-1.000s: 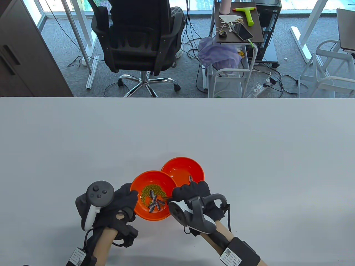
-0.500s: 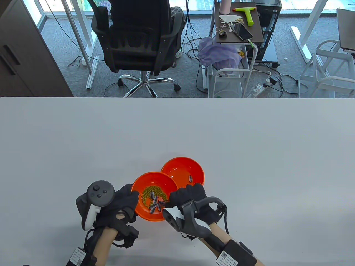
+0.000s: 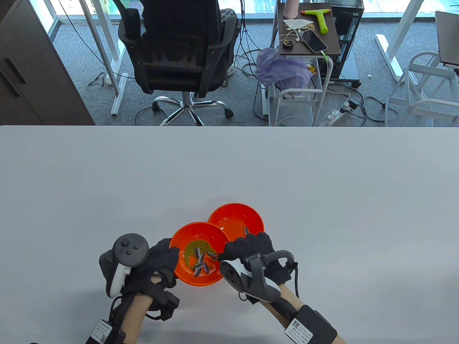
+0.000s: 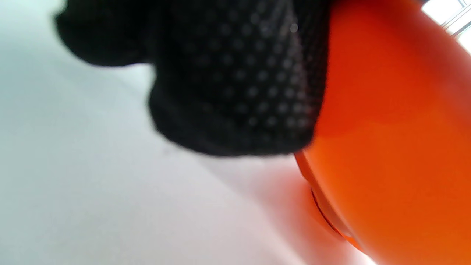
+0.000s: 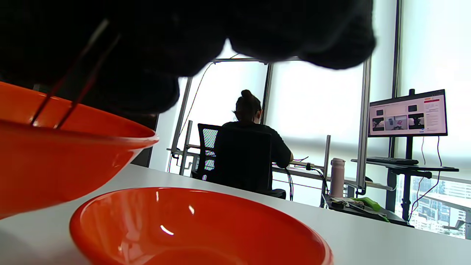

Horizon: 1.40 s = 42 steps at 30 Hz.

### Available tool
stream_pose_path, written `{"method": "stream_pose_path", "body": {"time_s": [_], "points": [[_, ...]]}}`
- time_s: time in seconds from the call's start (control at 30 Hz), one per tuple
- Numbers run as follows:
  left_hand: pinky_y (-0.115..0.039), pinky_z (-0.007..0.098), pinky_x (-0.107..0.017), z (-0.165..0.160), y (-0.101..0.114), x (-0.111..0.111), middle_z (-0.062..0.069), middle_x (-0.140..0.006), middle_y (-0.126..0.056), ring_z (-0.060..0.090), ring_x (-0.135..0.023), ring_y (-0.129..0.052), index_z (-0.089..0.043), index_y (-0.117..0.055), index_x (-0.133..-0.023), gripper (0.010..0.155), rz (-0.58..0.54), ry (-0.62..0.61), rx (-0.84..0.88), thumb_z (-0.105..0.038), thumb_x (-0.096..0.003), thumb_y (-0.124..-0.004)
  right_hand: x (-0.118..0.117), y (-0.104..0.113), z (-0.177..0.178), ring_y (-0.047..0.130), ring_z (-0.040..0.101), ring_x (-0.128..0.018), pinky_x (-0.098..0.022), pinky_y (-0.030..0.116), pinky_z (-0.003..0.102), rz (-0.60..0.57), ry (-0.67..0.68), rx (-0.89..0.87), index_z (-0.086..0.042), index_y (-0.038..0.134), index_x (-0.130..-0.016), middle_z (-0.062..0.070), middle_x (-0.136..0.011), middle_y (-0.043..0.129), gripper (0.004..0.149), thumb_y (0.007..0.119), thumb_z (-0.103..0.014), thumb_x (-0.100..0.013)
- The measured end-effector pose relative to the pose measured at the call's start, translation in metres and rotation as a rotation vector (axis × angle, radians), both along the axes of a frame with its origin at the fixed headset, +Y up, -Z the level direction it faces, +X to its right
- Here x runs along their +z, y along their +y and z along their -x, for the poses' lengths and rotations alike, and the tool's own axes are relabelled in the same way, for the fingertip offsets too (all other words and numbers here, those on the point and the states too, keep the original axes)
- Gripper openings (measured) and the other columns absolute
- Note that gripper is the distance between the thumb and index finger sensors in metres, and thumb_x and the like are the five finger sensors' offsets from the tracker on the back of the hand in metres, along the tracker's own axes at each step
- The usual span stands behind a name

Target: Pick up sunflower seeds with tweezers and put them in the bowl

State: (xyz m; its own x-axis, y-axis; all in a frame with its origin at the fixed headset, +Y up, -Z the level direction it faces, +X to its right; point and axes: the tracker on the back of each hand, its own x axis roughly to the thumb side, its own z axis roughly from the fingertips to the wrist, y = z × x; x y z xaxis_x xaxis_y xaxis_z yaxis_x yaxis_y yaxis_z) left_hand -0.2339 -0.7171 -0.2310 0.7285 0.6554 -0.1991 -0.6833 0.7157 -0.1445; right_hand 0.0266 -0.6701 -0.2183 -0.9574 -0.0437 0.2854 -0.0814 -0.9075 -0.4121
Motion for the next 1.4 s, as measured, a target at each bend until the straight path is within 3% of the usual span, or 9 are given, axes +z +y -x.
{"method": "stream_pose_path", "body": {"time_s": [0.27,0.47,1.13,1.4], "points": [[-0.095,0.037,-0.019,0.001,0.001,0.000,0.005,-0.034,-0.108,0.016,-0.008,-0.109,-0.009,-0.083,-0.087,0.051,-0.004,0.007,-0.007,-0.039,-0.0462,-0.076,-0.018,0.011,-0.035,0.093,0.012,-0.015,-0.037,0.089,0.036,-0.029,-0.140,-0.130,-0.027,0.109,-0.045,-0.011,-0.021,0.097,0.040,0.090,-0.057,-0.025],[-0.095,0.037,-0.019,0.000,0.001,0.000,0.005,-0.035,-0.108,0.016,-0.008,-0.109,-0.009,-0.083,-0.087,0.051,-0.004,0.007,-0.008,-0.039,-0.0462,-0.076,-0.032,-0.003,-0.050,0.093,0.012,-0.014,-0.037,0.089,0.036,0.014,-0.194,-0.101,-0.027,0.109,-0.045,-0.012,-0.021,0.097,0.040,0.090,-0.057,-0.026],[-0.095,0.037,-0.019,0.001,0.001,0.000,0.005,-0.035,-0.108,0.016,-0.008,-0.109,-0.009,-0.083,-0.088,0.051,-0.007,0.005,-0.012,-0.039,-0.0463,-0.076,-0.048,-0.037,-0.053,0.093,0.012,-0.015,-0.037,0.089,0.036,0.145,-0.217,0.039,-0.027,0.109,-0.044,-0.011,-0.021,0.097,0.040,0.090,-0.056,-0.026],[-0.095,0.037,-0.020,0.001,0.001,0.000,0.005,-0.035,-0.108,0.016,-0.008,-0.109,-0.010,-0.083,-0.087,0.051,-0.009,0.007,-0.014,-0.039,-0.0463,-0.076,-0.045,-0.030,-0.056,0.095,0.012,-0.022,-0.042,0.087,0.037,0.101,-0.248,0.007,-0.030,0.105,-0.055,-0.012,-0.030,0.097,0.047,0.083,-0.062,-0.028]]}}
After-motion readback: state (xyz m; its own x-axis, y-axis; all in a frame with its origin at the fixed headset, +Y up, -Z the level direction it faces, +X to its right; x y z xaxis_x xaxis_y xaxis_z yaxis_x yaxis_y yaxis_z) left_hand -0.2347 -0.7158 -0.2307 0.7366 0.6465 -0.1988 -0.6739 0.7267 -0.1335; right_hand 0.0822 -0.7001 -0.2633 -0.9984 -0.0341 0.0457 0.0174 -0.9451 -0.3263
